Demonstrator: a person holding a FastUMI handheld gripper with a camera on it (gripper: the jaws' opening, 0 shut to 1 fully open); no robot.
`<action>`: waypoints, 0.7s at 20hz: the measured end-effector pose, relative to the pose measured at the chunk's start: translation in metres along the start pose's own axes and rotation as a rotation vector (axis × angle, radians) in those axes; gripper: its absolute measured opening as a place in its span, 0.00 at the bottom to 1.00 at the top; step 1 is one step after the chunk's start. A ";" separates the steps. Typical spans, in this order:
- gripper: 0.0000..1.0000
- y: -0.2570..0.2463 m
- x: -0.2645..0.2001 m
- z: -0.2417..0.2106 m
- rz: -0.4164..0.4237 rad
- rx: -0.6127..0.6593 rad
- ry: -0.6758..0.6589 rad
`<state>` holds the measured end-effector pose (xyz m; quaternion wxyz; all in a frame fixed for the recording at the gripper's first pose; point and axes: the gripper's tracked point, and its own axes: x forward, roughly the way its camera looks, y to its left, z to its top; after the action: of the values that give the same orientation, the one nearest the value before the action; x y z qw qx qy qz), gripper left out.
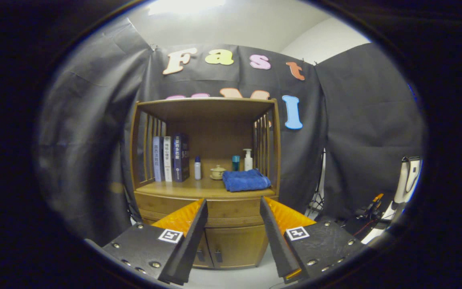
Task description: Pull open the drawer, take out the items inside it, and place them on the countertop above the cabinet.
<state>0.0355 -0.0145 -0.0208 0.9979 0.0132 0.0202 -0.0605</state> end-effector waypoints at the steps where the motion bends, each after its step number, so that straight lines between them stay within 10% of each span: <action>1: 0.78 -0.003 0.010 -0.007 -0.042 -0.011 0.013; 14: 0.79 0.115 0.154 -0.151 0.189 0.050 0.309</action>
<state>0.1965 0.0850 -0.1754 0.9835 0.0488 0.1705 0.0358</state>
